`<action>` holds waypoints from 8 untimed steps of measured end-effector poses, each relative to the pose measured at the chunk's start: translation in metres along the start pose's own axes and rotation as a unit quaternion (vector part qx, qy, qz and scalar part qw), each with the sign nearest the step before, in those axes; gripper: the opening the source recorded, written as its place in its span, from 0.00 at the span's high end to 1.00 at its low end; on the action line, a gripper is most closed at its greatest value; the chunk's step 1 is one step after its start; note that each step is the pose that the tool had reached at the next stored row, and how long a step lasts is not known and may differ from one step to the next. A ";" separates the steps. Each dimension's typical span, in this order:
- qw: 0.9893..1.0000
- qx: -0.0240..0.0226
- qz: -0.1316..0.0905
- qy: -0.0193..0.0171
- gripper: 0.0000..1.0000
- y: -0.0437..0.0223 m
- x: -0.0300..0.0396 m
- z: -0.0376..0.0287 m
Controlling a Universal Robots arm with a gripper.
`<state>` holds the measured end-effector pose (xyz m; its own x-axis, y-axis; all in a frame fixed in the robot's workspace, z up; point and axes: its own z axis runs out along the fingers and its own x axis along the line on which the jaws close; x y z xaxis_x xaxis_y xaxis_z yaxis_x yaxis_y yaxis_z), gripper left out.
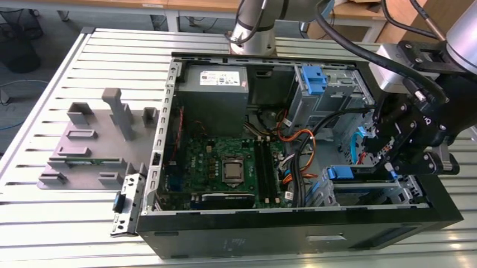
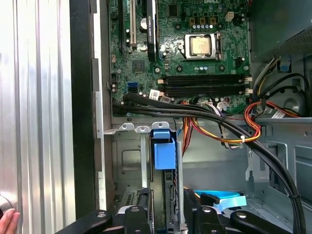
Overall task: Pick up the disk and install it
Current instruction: 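Insert the first disk wire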
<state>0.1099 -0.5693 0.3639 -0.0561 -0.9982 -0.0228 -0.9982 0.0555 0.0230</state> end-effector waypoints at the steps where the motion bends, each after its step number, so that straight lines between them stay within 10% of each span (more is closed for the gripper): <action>1: 1.000 0.000 0.000 0.000 0.59 0.0000 0.0000 -0.0001; 3: 1.000 0.000 0.000 0.000 0.59 0.0003 -0.0003 -0.0111; 8: 1.000 0.000 0.000 0.000 0.59 0.0003 -0.0010 -0.0111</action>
<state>0.1099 -0.5686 0.3750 -0.0561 -0.9982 -0.0225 -0.9982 0.0556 0.0230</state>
